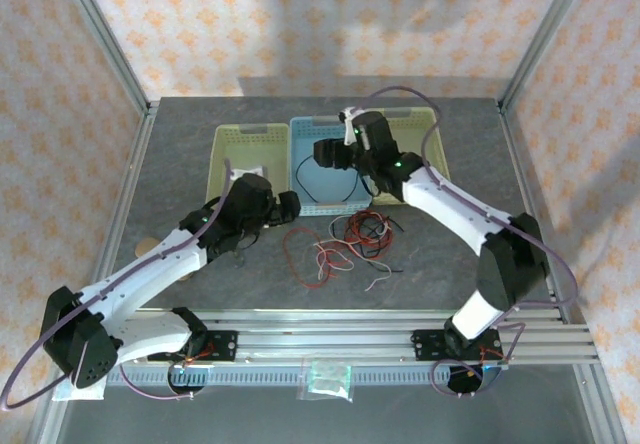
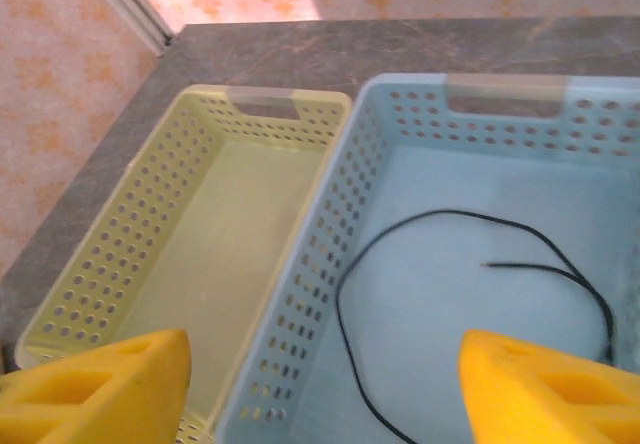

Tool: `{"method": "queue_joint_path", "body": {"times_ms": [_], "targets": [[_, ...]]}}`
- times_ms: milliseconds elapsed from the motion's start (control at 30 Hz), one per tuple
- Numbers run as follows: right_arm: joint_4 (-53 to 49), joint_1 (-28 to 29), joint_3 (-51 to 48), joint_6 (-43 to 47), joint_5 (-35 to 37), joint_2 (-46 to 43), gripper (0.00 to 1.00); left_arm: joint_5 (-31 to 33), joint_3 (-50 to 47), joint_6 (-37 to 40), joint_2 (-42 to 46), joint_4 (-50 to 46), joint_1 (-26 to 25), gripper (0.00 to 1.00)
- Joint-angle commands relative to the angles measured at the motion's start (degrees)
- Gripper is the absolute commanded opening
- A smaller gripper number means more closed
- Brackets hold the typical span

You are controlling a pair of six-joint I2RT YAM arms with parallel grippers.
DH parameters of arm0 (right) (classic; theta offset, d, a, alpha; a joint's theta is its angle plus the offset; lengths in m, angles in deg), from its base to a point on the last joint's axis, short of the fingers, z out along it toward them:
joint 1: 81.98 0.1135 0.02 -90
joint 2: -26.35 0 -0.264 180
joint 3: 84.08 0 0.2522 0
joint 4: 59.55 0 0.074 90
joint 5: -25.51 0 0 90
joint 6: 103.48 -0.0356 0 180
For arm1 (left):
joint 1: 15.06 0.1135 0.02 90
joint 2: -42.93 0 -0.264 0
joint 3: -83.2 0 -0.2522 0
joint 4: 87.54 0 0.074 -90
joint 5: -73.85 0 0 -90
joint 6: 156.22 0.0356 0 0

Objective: Untangle the cables

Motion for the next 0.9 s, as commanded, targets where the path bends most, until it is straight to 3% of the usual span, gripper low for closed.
{"method": "queue_joint_path", "body": {"times_ms": [0,133,300,433,567,700,867], "targets": [[-6.27,-0.31,-1.76,-4.25,5.08,-2.26,0.68,-0.23,2.48,0.32,-2.67,-2.05,-3.24,0.88],[-10.91,-0.06,-7.84,-4.82,1.80,-7.21,0.67,-0.64,1.64,-2.68,-5.17,1.31,-5.28,0.84],[-14.25,0.18,-15.68,-8.16,1.65,-14.07,0.55,-4.71,-3.34,-10.23,-5.77,10.80,-5.76,0.80],[-16.93,2.88,-18.17,-10.33,-0.76,-15.19,0.47,-5.28,-9.67,-15.09,-1.95,15.21,-5.68,0.80],[-15.79,7.35,-19.80,-12.47,-3.51,-13.52,0.46,-5.11,-13.51,-17.15,2.80,14.85,-5.00,0.85],[-15.79,11.43,-18.49,-12.61,-5.22,-9.13,0.45,-6.96,-16.94,-18.06,8.23,14.46,-1.51,0.87],[-17.81,14.16,-15.95,-11.62,-6.09,-3.21,0.37,-13.57,-22.26,-18.74,14.96,16.70,6.49,0.87]]}}
